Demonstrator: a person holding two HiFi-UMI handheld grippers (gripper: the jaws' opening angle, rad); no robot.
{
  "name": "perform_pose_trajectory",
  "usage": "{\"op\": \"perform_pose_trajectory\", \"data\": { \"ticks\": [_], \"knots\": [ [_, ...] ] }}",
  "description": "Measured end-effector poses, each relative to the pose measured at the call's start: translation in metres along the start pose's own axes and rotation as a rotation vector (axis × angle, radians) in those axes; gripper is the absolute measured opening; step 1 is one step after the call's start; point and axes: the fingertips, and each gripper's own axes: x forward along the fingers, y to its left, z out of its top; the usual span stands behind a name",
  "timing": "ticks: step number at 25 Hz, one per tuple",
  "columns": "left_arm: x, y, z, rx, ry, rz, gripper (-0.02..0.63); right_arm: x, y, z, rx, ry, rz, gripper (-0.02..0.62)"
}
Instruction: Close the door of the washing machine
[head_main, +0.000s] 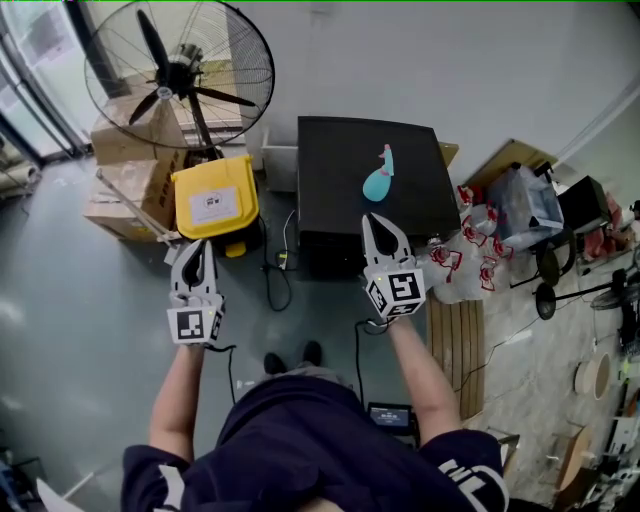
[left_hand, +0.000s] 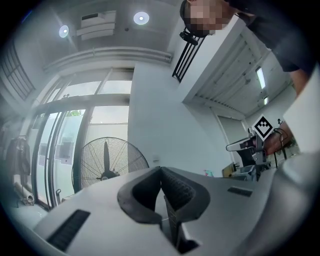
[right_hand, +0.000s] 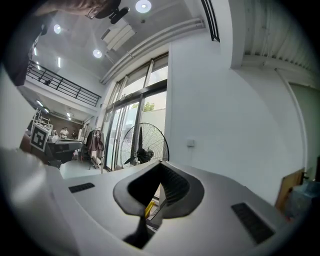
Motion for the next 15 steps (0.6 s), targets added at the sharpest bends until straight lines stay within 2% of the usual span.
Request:
{"op": "perform_pose_trajectory", "data": {
  "ticks": [3,7,15],
  "knots": [
    [-0.0002,0.0025,0.0013,-0.006,0.024,0.017,0.024,-0.0003,0.0019,0.0024,-0.017,0.0,-0.003,0.02],
    [-0.0014,0.0038,0.0049,-0.014,-0.012,0.014,0.025,-0.0004,0.004,0.0033,-0.013,0.009,-0.003,0.02],
    [-0.0069,0.0034,0.0084,-0.001,-0.013,0.029,0.025,-0.0037,0.0102,0.0038,-0.037,0.038,-0.011,0.02]
  ]
}}
